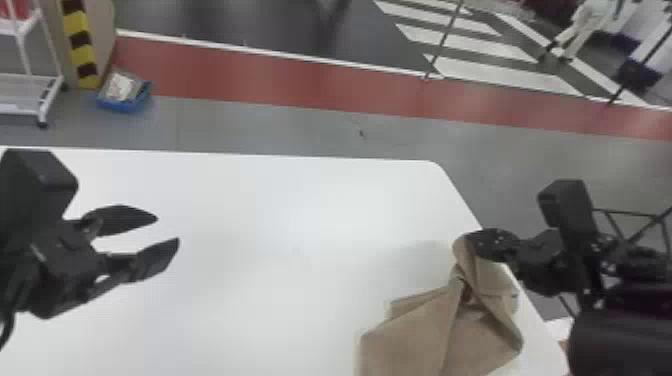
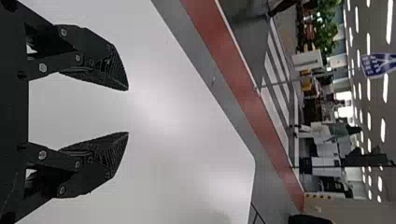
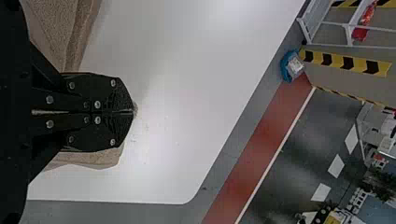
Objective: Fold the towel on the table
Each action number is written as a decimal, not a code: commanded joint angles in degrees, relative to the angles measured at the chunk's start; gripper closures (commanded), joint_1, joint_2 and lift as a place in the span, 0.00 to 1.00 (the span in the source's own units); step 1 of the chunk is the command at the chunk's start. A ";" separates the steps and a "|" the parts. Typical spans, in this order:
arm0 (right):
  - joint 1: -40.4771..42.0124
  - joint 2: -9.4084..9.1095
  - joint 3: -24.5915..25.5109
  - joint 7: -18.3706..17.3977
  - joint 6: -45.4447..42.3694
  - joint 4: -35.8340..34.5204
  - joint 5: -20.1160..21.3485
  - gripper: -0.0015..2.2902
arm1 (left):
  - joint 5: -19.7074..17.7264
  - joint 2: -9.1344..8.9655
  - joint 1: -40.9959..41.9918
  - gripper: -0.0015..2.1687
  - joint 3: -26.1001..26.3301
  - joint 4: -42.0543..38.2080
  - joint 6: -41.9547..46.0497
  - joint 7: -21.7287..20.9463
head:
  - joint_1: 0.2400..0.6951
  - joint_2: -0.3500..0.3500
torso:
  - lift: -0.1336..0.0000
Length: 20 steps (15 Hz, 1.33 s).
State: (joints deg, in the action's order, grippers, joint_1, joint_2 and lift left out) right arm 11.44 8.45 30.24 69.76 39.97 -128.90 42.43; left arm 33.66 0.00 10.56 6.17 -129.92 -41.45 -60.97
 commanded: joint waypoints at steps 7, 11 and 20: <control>4.02 -0.54 5.18 0.12 0.42 -0.04 -2.09 0.00 | -7.29 -0.15 7.19 0.10 5.96 3.36 2.64 -1.26 | 1.00 0.00 | 0.07; 5.08 -2.57 10.89 -0.15 -12.59 0.40 -4.55 0.02 | -10.19 -0.15 7.46 0.10 12.11 8.90 7.73 3.40 | 1.00 0.00 | 0.07; 9.21 -4.24 8.69 8.57 -21.55 -0.30 -4.99 0.03 | -11.51 -0.15 5.17 0.10 11.85 13.82 12.13 6.57 | 1.00 0.00 | 0.07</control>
State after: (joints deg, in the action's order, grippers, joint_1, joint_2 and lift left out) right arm 19.66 4.43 41.32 77.53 19.52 -128.95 35.80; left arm 22.07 0.00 15.59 18.93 -115.64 -29.31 -54.35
